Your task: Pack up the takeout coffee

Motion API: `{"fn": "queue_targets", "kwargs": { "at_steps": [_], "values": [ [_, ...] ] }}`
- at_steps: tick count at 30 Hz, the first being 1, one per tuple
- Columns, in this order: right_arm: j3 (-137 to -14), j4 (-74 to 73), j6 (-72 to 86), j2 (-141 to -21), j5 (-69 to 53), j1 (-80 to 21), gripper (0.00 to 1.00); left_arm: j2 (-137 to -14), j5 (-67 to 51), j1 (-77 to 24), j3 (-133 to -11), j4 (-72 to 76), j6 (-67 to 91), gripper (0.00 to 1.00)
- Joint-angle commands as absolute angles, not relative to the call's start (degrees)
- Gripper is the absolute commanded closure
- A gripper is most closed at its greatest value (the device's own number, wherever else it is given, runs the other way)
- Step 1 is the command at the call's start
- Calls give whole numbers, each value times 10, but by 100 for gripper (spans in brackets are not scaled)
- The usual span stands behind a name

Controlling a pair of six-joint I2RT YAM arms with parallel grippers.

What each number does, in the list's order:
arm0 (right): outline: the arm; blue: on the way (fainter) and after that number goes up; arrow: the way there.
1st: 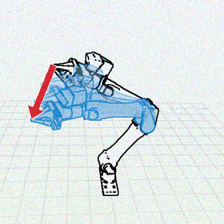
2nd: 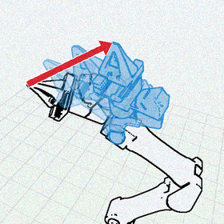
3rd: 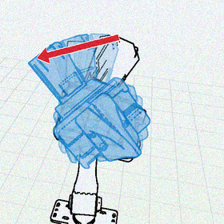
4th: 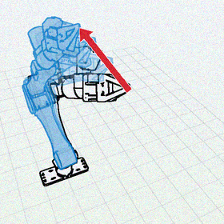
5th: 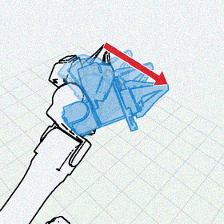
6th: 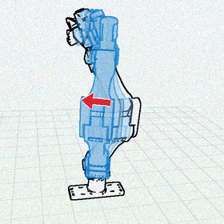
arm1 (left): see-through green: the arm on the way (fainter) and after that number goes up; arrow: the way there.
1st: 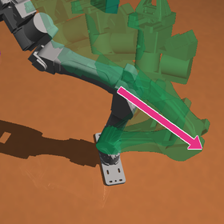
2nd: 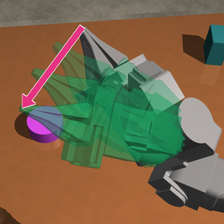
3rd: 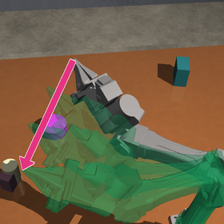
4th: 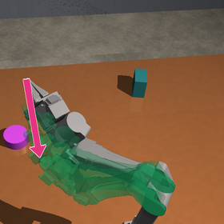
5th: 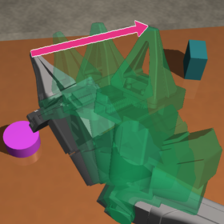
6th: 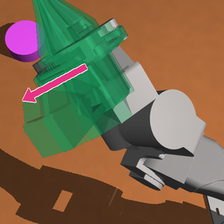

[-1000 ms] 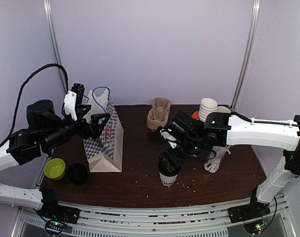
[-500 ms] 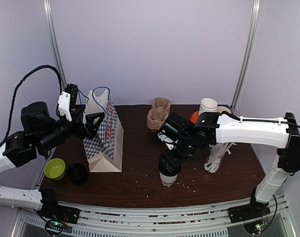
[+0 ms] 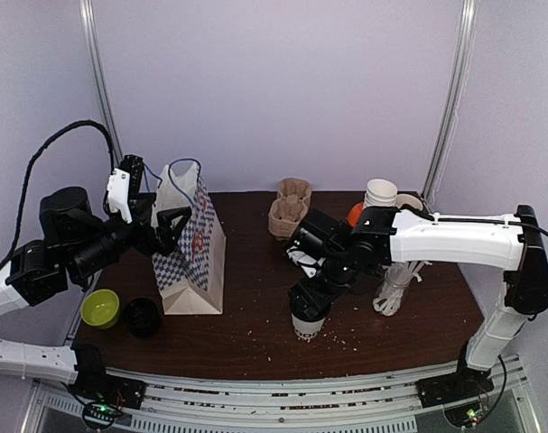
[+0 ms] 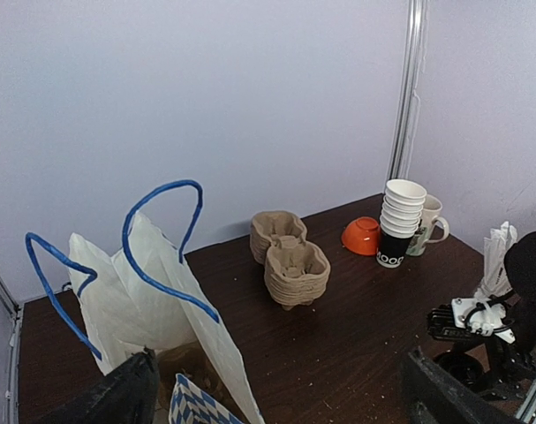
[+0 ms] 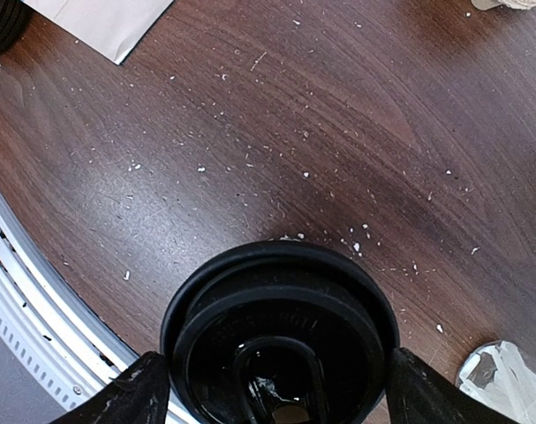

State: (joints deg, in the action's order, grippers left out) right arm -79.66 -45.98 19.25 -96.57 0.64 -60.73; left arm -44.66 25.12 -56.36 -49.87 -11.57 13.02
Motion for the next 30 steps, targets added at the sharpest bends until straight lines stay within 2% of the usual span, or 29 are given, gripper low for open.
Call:
{"fn": "queue_targets", "kwargs": {
  "at_steps": [1, 12, 16, 21, 24, 28, 30],
  "values": [
    [-809, -483, 188, -972, 1, -606, 16, -444, 259, -565, -491, -103, 132, 2],
    [-809, -491, 191, -972, -3, -606, 33, -436, 267, -565, -492, -108, 131, 2],
    [-812, -490, 195, -960, 2, -606, 34, -432, 296, -565, -495, -115, 133, 2],
    [-811, -491, 196, -951, 4, -606, 32, -425, 312, -565, -496, -111, 129, 2],
    [-807, -493, 196, -950, 4, -606, 26, -427, 311, -565, -496, -112, 132, 2],
    [-808, -494, 196, -948, 4, -606, 25, -428, 308, -565, -494, -114, 139, 2],
    [-810, -496, 196, -949, 3, -606, 20, -427, 308, -565, -493, -114, 140, 2]
  ]
}}
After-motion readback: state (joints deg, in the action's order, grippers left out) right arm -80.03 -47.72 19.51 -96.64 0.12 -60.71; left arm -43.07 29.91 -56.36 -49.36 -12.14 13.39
